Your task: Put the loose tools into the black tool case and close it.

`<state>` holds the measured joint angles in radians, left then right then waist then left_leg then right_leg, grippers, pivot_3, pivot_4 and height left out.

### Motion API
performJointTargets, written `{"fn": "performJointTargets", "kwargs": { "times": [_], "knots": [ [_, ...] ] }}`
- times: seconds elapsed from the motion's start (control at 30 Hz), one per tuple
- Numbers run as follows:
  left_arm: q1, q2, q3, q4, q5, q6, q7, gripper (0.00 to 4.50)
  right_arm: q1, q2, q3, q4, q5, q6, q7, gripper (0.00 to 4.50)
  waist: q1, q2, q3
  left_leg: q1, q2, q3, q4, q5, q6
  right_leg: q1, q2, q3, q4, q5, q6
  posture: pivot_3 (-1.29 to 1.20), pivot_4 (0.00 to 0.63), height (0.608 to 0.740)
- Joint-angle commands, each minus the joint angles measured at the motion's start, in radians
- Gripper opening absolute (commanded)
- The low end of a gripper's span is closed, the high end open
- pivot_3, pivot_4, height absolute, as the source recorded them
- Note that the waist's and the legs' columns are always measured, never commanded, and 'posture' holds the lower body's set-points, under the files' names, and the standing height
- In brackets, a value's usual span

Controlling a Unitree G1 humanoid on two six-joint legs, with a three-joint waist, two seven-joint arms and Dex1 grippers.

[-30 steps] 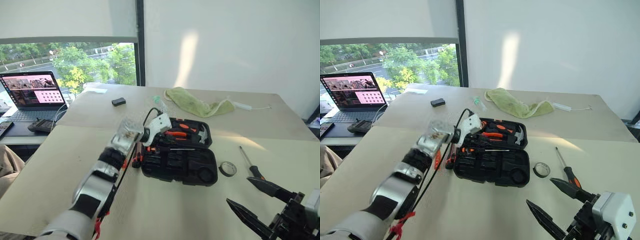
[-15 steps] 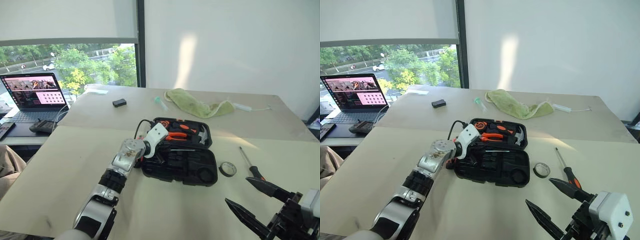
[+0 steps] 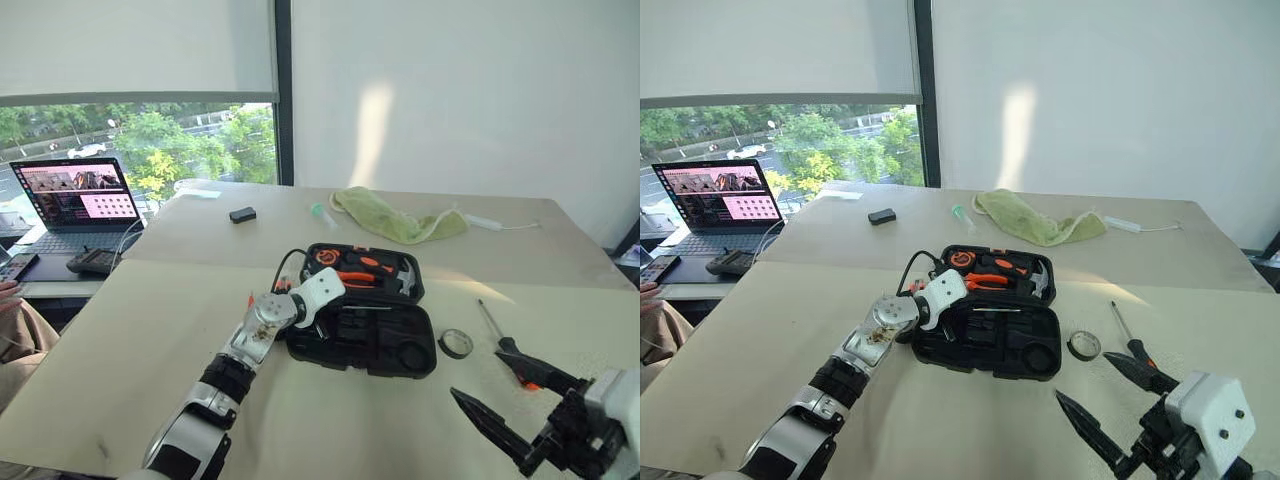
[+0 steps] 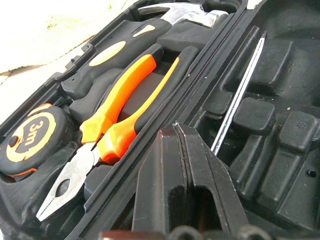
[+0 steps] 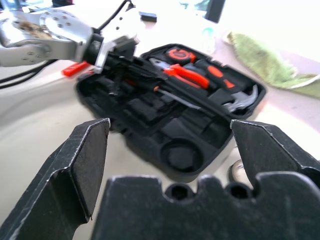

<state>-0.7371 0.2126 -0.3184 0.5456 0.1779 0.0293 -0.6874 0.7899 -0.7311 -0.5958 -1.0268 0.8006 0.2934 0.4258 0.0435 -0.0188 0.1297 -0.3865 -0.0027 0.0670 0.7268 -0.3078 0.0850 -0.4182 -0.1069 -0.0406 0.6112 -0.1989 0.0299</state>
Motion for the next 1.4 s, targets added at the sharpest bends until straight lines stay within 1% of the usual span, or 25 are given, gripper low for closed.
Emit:
{"fn": "performJointTargets", "kwargs": {
  "times": [0.03,0.13,0.23,0.33,0.4,0.47,0.53,0.57,0.6,0.67,0.7,0.73,0.77,0.8,0.87,0.9,0.97,1.03,1.1,1.2,1.27,1.37,1.4],
  "knots": [
    [0.032,0.04,-0.082,0.095,0.076,-0.085,-0.034,0.03,-0.072,-0.013,0.025,0.029,-0.032,0.042,-0.013,4.5,-0.004,0.0,-0.001,0.0,0.0,0.0,0.0,0.0,0.0,0.001,0.0,0.0,0.0,0.0,0.001,0.0,0.15,0.74],
    [0.035,0.039,-0.08,0.114,0.07,-0.132,-0.035,0.03,-0.126,-0.015,0.042,0.047,-0.066,0.063,-0.009,4.5,-0.004,0.002,-0.003,0.0,0.0,0.001,0.0,0.0,0.0,0.001,0.001,0.0,0.0,0.001,0.001,0.0,0.15,0.74],
    [0.034,0.033,-0.019,0.1,0.002,-0.118,-0.051,0.03,-0.175,-0.018,0.041,0.057,-0.055,0.109,-0.024,4.5,-0.004,0.003,-0.003,0.0,0.0,0.001,-0.001,0.0,0.0,0.001,0.0,0.0,0.0,0.0,0.001,0.0,0.15,0.74],
    [0.036,0.001,0.104,-0.001,-0.194,0.017,-0.141,0.03,-0.215,-0.011,0.023,0.058,-0.044,0.161,-0.063,4.5,-0.007,0.003,-0.003,-0.002,0.0,0.001,-0.001,0.0,0.0,-0.002,0.0,0.0,0.001,0.001,0.001,0.0,0.15,0.74],
    [0.043,0.013,0.144,-0.084,-0.279,0.113,-0.209,0.03,-0.23,-0.046,-0.002,0.071,0.016,0.272,-0.113,4.5,-0.007,0.004,-0.003,-0.004,0.0,0.001,-0.001,0.0,0.0,-0.004,0.001,0.0,0.001,0.001,0.001,0.0,0.15,0.74],
    [0.049,0.033,0.179,-0.178,-0.364,0.238,-0.263,0.03,-0.268,-0.075,-0.018,0.104,0.086,0.339,-0.128,4.5,-0.007,0.003,0.0,-0.005,0.0,0.001,-0.001,0.0,0.0,-0.004,0.001,0.0,0.001,0.001,0.001,0.0,0.15,0.74],
    [0.048,0.068,0.226,-0.295,-0.479,0.405,-0.31,0.55,-0.322,-0.101,-0.027,0.15,0.036,0.358,-0.142,4.5,-0.007,0.001,0.003,-0.005,0.0,0.001,0.0,0.0,0.0,-0.004,0.001,0.0,0.001,0.001,0.001,0.0,0.15,0.74],
    [0.053,0.093,0.231,-0.351,-0.517,0.466,-0.34,0.67,-0.345,-0.103,-0.03,0.165,0.028,0.362,-0.145,4.5,-0.007,0.001,0.004,-0.006,0.0,0.0,0.0,0.0,0.0,-0.004,0.001,0.0,0.001,0.001,0.001,0.0,0.15,0.74],
    [0.06,0.118,0.231,-0.402,-0.548,0.513,-0.366,1.13,-0.365,-0.097,-0.034,0.178,0.038,0.366,-0.146,4.5,-0.008,0.001,0.005,-0.006,0.0,0.001,0.0,0.0,0.0,-0.005,0.001,0.0,0.001,0.001,0.001,0.0,0.15,0.74],
    [0.078,0.168,0.233,-0.502,-0.609,0.6,-0.402,1.87,-0.405,-0.101,-0.039,0.216,0.096,0.419,-0.158,4.5,-0.008,0.001,0.005,-0.006,0.0,0.0,0.0,0.0,0.0,-0.004,0.002,0.001,0.001,0.001,0.001,0.0,0.15,0.74],
    [0.09,0.198,0.234,-0.558,-0.644,0.643,-0.423,2.2,-0.422,-0.143,-0.035,0.242,0.096,0.491,-0.177,4.5,-0.007,0.001,0.005,-0.006,0.0,0.0,0.0,0.0,0.0,-0.004,0.003,0.001,0.001,0.001,0.001,0.0,0.15,0.74],
    [0.102,0.225,0.232,-0.612,-0.675,0.677,-0.443,2.63,-0.44,-0.175,-0.031,0.269,0.095,0.55,-0.194,4.5,-0.008,0.002,0.006,-0.006,0.0,0.0,0.0,0.0,0.0,-0.004,0.003,0.001,0.001,0.0,0.001,0.0,0.15,0.74],
    [0.115,0.249,0.23,-0.659,-0.701,0.703,-0.46,2.96,-0.466,-0.191,-0.031,0.298,0.11,0.587,-0.202,4.5,-0.01,0.003,0.006,-0.006,0.0,0.0,0.0,0.0,0.0,-0.004,0.003,0.001,0.001,0.0,0.001,0.0,0.15,0.74],
    [0.124,0.266,0.227,-0.693,-0.72,0.722,-0.467,3.4,-0.486,-0.197,-0.033,0.318,0.126,0.612,-0.206,4.5,-0.009,0.003,0.006,-0.006,-0.001,0.001,0.0,0.0,0.0,-0.004,0.002,0.002,0.001,0.0,0.0,0.0,0.15,0.74],
    [0.153,0.321,0.226,-0.791,-0.771,0.767,-0.495,4.13,-0.573,-0.245,0.012,0.417,0.136,0.705,-0.215,4.5,-0.009,0.003,0.007,-0.006,-0.001,0.0,0.0,0.0,0.0,-0.004,0.002,0.001,0.0,0.0,0.0,0.0,0.15,0.74],
    [0.167,0.348,0.223,-0.832,-0.787,0.779,-0.508,4.39,-0.628,-0.27,0.055,0.471,0.138,0.757,-0.212,4.5,-0.011,0.003,0.007,-0.006,-0.001,0.001,0.0,0.0,0.0,-0.004,0.003,0.002,0.0,-0.002,-0.003,0.0,0.15,0.74],
    [0.188,0.379,0.214,-0.884,-0.795,0.782,-0.504,4.39,-0.724,-0.311,0.136,0.547,0.12,0.831,-0.207,4.5,-0.018,0.003,0.008,-0.005,-0.001,0.001,0.0,0.001,-0.001,-0.004,0.003,0.002,0.0,-0.003,-0.005,0.0,0.15,0.74],
    [0.197,0.384,0.218,-0.907,-0.814,0.798,-0.485,4.39,-0.811,-0.328,0.202,0.609,0.105,0.905,-0.217,4.5,-0.02,0.003,0.009,-0.005,-0.001,0.001,0.0,0.001,-0.001,-0.003,0.003,0.002,0.001,-0.004,-0.006,0.0,0.15,0.74],
    [0.211,0.389,0.212,-0.931,-0.813,0.793,-0.469,4.39,-0.923,-0.371,0.339,0.676,0.037,0.984,-0.222,4.5,-0.021,0.004,0.009,-0.006,-0.001,0.001,0.0,0.001,-0.001,-0.004,0.004,0.003,0.0,-0.004,-0.007,0.0,0.15,0.74],
    [0.225,0.381,0.214,-0.961,-0.828,0.802,-0.427,4.39,-1.099,-0.327,0.439,0.824,0.003,1.084,-0.216,4.5,-0.029,0.004,0.01,-0.006,-0.001,0.001,0.0,0.001,-0.001,-0.004,0.006,0.004,0.0,-0.004,-0.006,0.0,0.15,0.74],
    [0.231,0.381,0.212,-0.981,-0.833,0.804,-0.406,4.39,-1.177,-0.308,0.485,0.915,-0.031,1.125,-0.198,4.5,-0.031,0.004,0.011,-0.006,-0.001,0.002,0.0,0.002,-0.002,-0.005,0.007,0.004,0.0,-0.002,-0.004,0.0,0.15,0.74],
    [0.23,0.373,0.224,-0.999,-0.854,0.82,-0.367,4.39,-1.252,-0.306,0.571,1.034,-0.116,1.113,-0.162,4.5,-0.028,0.004,0.011,-0.007,-0.001,0.001,-0.001,0.002,-0.002,-0.005,0.008,0.003,0.0,0.0,0.0,0.0,0.15,0.74],
    [0.229,0.374,0.228,-0.999,-0.859,0.821,-0.359,4.46,-1.269,-0.311,0.604,1.062,-0.143,1.094,-0.141,4.24,-0.027,0.004,0.011,-0.008,-0.001,0.001,-0.001,0.002,-0.002,-0.006,0.008,0.003,0.0,0.0,0.0,0.0,0.15,0.74]
  ]
}}
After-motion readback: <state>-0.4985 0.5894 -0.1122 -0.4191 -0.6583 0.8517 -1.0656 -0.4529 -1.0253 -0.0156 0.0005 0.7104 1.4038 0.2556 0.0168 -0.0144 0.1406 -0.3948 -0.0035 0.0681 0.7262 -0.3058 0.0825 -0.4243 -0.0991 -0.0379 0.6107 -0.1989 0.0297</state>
